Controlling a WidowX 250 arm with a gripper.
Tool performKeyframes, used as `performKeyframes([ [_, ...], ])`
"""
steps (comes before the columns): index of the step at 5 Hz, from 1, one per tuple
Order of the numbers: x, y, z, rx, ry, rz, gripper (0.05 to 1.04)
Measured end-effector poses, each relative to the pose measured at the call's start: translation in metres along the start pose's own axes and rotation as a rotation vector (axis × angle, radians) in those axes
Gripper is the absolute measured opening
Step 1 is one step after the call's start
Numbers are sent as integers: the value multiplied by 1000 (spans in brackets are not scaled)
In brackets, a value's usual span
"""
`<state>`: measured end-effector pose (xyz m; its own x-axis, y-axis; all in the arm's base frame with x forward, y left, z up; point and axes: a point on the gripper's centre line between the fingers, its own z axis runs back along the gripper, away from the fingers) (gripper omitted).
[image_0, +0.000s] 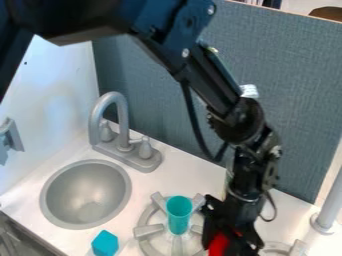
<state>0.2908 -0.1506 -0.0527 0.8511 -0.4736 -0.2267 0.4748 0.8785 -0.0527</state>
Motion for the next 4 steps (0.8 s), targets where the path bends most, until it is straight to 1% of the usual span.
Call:
performKeyframes([
  [1, 29, -15, 30, 8, -41, -55, 646],
  [2, 47, -33, 18, 1, -5, -115, 646],
  [3, 64, -41, 17, -23, -8, -149, 646],
  [4, 69, -43, 5, -45, 34, -155, 646],
])
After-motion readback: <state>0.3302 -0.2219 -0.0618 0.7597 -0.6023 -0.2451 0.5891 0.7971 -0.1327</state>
